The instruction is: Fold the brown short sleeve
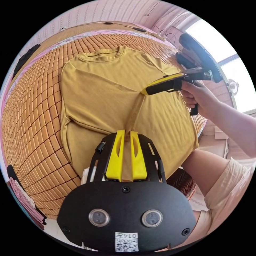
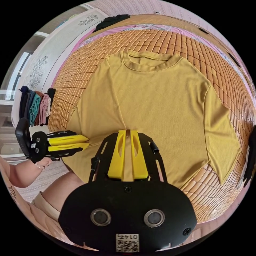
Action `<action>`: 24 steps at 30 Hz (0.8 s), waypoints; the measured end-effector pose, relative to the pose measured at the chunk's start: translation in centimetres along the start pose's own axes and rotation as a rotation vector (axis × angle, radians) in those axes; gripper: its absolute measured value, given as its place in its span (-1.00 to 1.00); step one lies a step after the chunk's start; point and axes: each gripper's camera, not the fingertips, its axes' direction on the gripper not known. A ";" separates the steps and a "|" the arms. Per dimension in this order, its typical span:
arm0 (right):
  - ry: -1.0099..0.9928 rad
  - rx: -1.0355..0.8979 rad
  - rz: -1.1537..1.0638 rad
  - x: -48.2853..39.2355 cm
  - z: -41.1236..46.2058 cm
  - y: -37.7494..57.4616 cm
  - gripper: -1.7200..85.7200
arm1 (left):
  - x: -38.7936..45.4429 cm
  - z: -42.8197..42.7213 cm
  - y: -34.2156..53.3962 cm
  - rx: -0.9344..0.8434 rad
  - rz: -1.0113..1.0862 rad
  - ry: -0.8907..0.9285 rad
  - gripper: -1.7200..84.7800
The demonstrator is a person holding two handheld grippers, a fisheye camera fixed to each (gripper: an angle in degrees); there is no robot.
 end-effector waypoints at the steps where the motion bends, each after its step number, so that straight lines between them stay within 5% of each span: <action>1: 0.007 0.003 -0.011 -0.1 0.2 0.3 -0.89 | 0.1 0.2 -0.1 -0.002 0.002 0.000 -0.86; 7: -0.027 0.132 0.052 0.9 -1.2 2.9 -0.90 | 0.9 0.3 -2.3 -0.018 0.024 -0.027 -0.83; 13: 0.131 0.370 0.489 9.0 -6.4 12.1 -0.86 | 2.6 -2.8 -6.5 0.044 0.137 -0.029 -0.86; 19: 0.206 0.430 0.875 16.9 -7.1 20.4 -0.82 | 6.8 -0.8 -17.4 0.127 0.280 0.082 -0.87; 24: 0.124 0.451 0.888 19.5 -5.7 21.9 -0.81 | 13.2 3.3 -29.0 0.124 0.372 0.229 -0.87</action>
